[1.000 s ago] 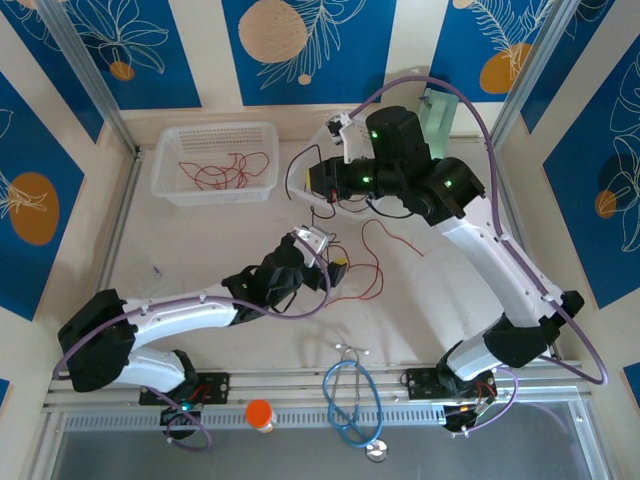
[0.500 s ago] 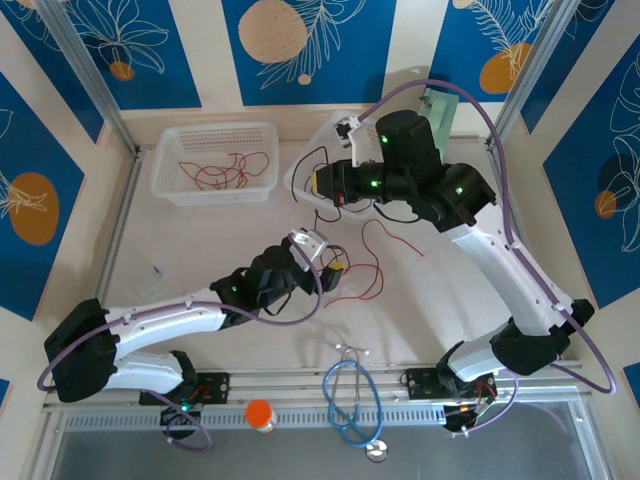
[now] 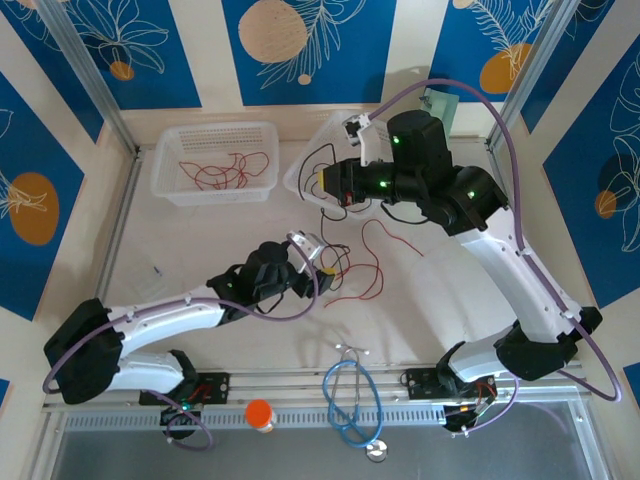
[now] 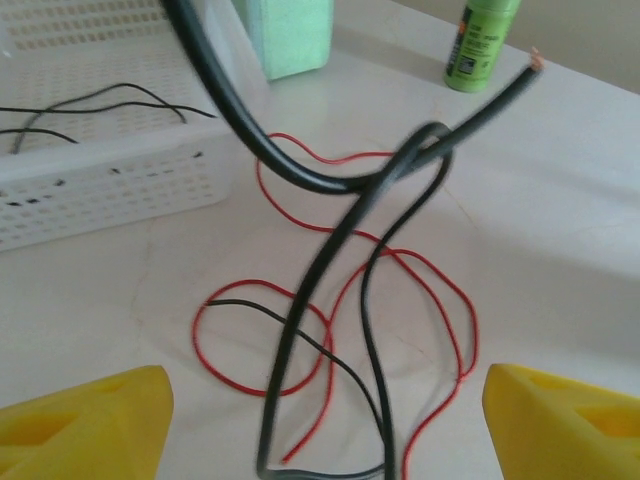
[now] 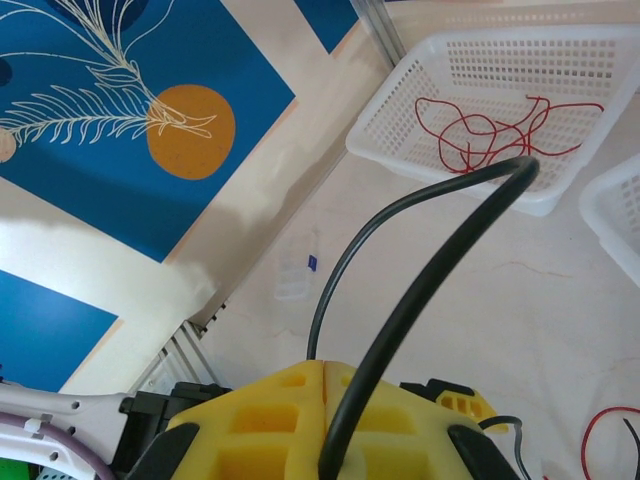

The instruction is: Untangle the cables

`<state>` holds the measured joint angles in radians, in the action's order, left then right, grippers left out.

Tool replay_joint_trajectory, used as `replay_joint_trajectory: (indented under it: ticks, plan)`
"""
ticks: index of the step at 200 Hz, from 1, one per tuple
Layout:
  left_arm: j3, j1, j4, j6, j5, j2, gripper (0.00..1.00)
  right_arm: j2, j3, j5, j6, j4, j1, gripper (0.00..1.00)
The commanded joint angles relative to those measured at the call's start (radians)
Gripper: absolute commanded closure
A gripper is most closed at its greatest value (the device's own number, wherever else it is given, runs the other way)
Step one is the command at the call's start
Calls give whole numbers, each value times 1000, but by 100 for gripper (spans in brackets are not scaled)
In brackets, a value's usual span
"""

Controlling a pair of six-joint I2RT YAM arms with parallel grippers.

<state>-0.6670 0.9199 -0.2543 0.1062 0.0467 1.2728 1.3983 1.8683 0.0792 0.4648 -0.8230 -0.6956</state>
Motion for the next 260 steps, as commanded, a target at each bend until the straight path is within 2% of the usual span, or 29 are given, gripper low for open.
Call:
replay_joint_trajectory:
  ticks: [1, 25, 44, 81, 100, 118, 142, 159, 174, 207, 260]
  plan:
    - [-16, -6, -22, 52, -121, 29, 21, -22, -14, -2, 6, -1, 10, 100]
    - [-9, -5, -4, 66, -155, -4, 21, -24, -17, 7, -1, -4, 19, 100]
    - [-13, -5, 68, 36, -162, -77, 16, -24, -7, 48, -31, -20, 38, 100]
    - [-53, -9, 280, -77, -176, -226, 6, -6, 42, 259, -196, -118, 98, 100]
    - [-61, -18, 336, -118, -115, -284, 5, 10, 57, 356, -279, -177, 111, 100]
    - [-72, -62, 354, -148, -110, -296, 11, 18, 65, 380, -319, -214, 114, 100]
    - [-100, -121, 327, -188, -208, -250, 20, 21, 61, 397, -325, -220, 126, 100]
    - [-127, -141, 306, -226, -282, -192, 33, 22, 57, 426, -321, -212, 130, 100]
    - [-159, -146, 307, -250, -336, -140, 37, 21, 52, 448, -315, -202, 130, 100]
    - [-199, -146, 339, -267, -418, -84, 37, 27, 45, 459, -303, -188, 131, 100]
    - [-127, -145, 348, -208, -462, -171, 33, 31, 28, 446, -252, -145, 131, 100]
